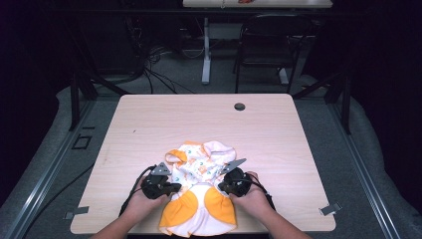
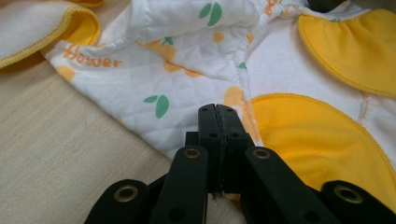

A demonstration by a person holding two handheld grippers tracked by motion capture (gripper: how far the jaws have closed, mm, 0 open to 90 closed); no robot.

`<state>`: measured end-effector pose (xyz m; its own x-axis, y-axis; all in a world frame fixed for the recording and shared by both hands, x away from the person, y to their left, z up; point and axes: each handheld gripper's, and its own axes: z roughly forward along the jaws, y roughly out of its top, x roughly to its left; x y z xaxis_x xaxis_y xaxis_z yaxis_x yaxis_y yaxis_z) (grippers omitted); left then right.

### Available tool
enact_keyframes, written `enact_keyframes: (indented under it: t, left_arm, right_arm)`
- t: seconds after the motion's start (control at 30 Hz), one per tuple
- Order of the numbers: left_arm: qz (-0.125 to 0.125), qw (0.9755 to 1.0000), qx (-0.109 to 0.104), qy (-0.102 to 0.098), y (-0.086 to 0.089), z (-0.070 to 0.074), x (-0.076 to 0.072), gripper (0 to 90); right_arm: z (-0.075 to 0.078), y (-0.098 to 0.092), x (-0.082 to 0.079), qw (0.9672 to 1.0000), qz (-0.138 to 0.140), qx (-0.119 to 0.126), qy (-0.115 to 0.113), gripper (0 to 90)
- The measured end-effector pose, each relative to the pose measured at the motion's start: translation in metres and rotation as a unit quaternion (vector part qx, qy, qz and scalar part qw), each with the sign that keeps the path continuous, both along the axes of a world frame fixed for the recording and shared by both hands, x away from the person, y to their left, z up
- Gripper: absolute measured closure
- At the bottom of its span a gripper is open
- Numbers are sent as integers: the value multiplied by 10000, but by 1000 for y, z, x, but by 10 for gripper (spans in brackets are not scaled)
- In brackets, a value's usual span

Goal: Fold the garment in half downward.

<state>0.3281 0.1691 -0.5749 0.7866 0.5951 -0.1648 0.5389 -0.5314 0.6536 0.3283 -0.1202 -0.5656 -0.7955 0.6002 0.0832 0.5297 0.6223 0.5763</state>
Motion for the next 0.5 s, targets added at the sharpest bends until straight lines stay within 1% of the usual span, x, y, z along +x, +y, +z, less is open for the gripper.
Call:
enact_keyframes:
  t: [0.1,0.17,0.23,0.3,0.33,0.43,0.47,0.5]
  left_arm:
    - [2,10000,18,11,-1,1,0,899]
    - [-30,10000,72,30,-1,2,2,899]
    - [-21,9999,159,-53,-1,5,5,893]
    - [20,9999,136,-99,1,10,12,885]
    - [92,9998,113,-141,1,14,15,880]
    - [215,9994,93,-256,2,25,29,865]
    - [235,9992,122,-300,2,29,34,857]
    - [248,9992,97,-300,2,33,39,852]
  right_arm:
    - [0,0,-1,10000,42,5,-20,895]
    - [0,0,-1,10000,24,-5,-22,883]
    - [1,1,0,10000,38,-42,-33,867]
    - [6,0,4,10000,25,-76,-21,870]
    - [8,0,7,10000,0,-51,-42,870]
    - [20,1,17,9998,-22,-26,-205,872]
    - [24,2,22,9997,-9,-6,-259,872]
    - [28,2,27,9996,-21,-3,-274,872]
